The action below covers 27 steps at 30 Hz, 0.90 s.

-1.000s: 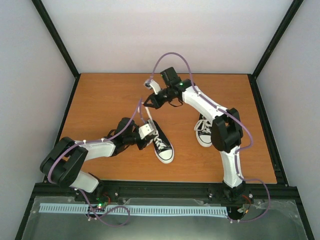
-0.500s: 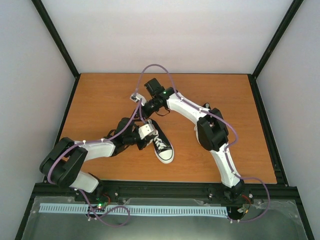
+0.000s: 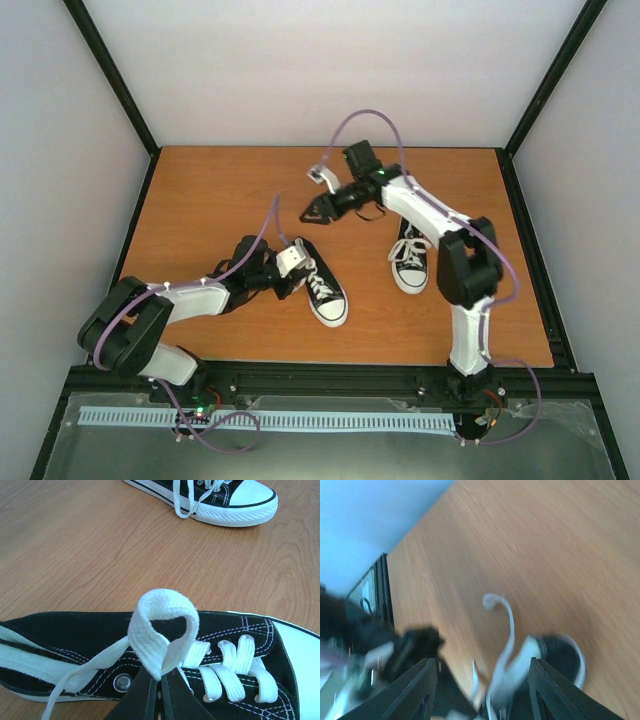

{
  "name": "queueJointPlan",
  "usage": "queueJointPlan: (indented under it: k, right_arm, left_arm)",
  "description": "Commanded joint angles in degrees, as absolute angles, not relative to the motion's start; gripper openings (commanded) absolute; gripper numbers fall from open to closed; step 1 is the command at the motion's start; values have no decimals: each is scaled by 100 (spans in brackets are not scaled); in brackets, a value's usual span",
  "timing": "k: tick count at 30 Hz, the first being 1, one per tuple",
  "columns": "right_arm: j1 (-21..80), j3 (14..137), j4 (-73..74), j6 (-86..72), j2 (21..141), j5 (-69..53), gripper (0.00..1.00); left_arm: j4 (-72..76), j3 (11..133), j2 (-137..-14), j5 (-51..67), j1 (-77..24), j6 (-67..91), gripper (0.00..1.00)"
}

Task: Tie the shoes
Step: Wrap the shoelace around the shoelace.

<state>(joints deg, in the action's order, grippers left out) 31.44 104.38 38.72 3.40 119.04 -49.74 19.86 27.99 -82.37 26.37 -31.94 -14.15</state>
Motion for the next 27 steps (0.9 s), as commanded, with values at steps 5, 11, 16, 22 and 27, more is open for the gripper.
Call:
queueJointPlan:
  k: [5,11,16,22,27]
  right_arm:
    - [3015,7147,2487,1806,9768,-5264,54]
    - [3221,7074,2043,1050,10097,-5061,54]
    - [3470,6741,1662,761,10125,-4751,52]
    - [3512,6468,1375,432,10076,-4638,42]
    - [3562,6317,1192,257,10109,-4570,38]
  left_arm:
    - [2272,2749,-8083,2647,-3217,-1299,1]
    - [2197,2807,-8126,2609,-3217,-1365,1]
    - [2190,2845,-8156,2623,-3217,-1363,1]
    - [2180,2864,-8164,2623,-3217,-1358,1]
    - [2181,2908,-8192,2650,-3217,-1369,1]
